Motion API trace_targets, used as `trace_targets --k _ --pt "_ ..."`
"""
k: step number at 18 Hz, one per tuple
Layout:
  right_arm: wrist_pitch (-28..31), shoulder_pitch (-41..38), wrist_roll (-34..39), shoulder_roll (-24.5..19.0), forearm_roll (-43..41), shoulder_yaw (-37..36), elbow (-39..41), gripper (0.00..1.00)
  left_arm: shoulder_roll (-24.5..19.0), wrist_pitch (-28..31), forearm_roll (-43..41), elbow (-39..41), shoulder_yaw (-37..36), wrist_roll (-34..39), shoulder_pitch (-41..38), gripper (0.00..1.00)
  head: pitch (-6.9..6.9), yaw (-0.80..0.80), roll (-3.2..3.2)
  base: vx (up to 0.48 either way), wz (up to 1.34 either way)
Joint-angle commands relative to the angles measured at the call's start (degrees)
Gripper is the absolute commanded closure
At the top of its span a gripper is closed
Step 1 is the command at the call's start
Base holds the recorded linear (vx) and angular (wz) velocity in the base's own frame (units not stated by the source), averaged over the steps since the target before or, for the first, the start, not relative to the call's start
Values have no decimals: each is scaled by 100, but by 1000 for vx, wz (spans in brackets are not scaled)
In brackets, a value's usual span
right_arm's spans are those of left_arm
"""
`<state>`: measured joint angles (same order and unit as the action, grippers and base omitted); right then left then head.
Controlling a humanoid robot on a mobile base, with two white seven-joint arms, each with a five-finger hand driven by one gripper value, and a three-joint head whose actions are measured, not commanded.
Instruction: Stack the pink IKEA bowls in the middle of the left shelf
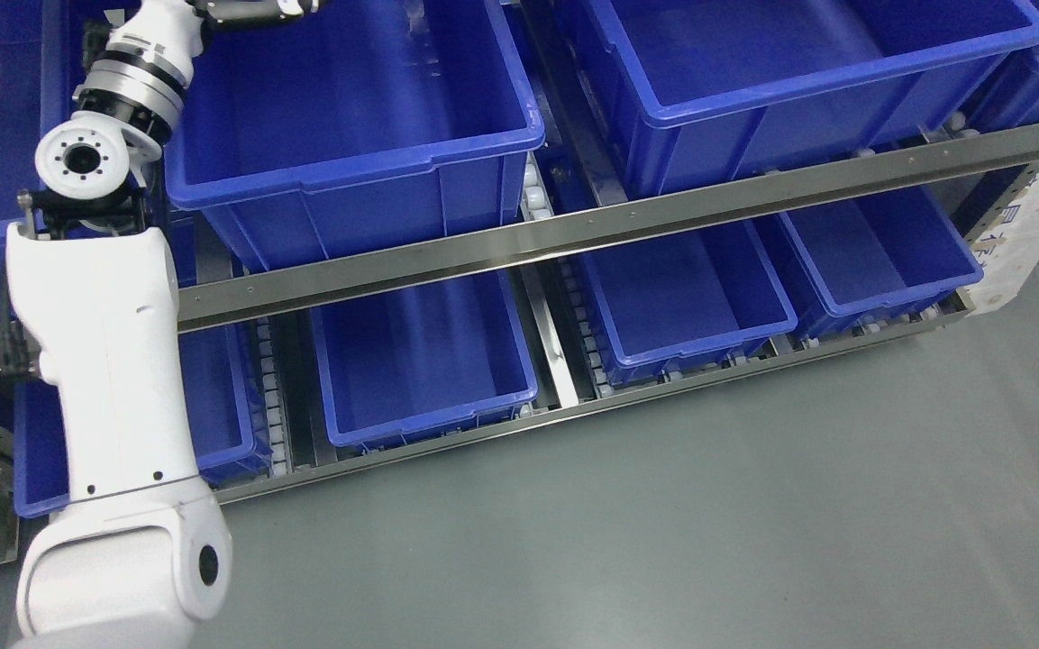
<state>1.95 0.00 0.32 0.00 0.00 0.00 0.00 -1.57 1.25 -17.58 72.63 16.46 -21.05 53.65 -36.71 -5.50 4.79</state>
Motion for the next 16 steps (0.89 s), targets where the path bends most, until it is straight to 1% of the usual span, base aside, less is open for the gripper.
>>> trace_targets --k 1,2,3,5,6,8,11,16 --pt "-2 -167 3 100 0 -62 193 0 57 16 535 902 789 462 -600 0 0 0 0 0 0" --pt "-2 -167 3 100 -9 -62 193 0 57 -2 780 946 719 462 -802 0 0 0 0 0 0" --pt "-2 -167 3 100 0 -70 193 0 57 -63 852 999 710 471 -952 0 0 0 0 0 0" --pt "7 -167 3 100 0 -70 193 0 57 -754 853 1061 701 471 -1356 0 0 0 0 0 0" --pt "7 -167 3 100 0 -62 193 0 57 -1010 853 1139 692 462 -1540 0 0 0 0 0 0" --pt "-2 -167 3 100 0 -62 193 0 57 -1066 862 1350 683 453 -1778 0 0 0 0 0 0" --pt "-2 -167 3 100 0 -62 193 0 57 -943 888 1377 692 453 -1779 0 0 0 0 0 0" --pt "7 -167 3 100 0 -62 193 0 57 -977 888 1430 578 471 -1788 0 1 0 0 0 0"
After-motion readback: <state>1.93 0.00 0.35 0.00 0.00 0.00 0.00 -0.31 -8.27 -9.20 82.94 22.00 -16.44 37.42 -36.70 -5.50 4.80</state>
